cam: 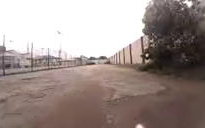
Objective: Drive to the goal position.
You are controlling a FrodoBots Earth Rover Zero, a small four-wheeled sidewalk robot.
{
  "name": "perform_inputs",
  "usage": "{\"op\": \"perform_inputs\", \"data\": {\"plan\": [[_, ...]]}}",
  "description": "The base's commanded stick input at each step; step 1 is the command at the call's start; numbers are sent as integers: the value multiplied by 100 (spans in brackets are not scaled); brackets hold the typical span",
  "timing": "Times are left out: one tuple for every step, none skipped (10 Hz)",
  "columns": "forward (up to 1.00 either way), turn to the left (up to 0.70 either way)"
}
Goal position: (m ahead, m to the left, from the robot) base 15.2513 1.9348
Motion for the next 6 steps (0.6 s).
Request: {"op": "perform_inputs", "data": {"plan": [[70,-31],[70,0],[70,0],[70,0],[70,0],[70,0]]}}
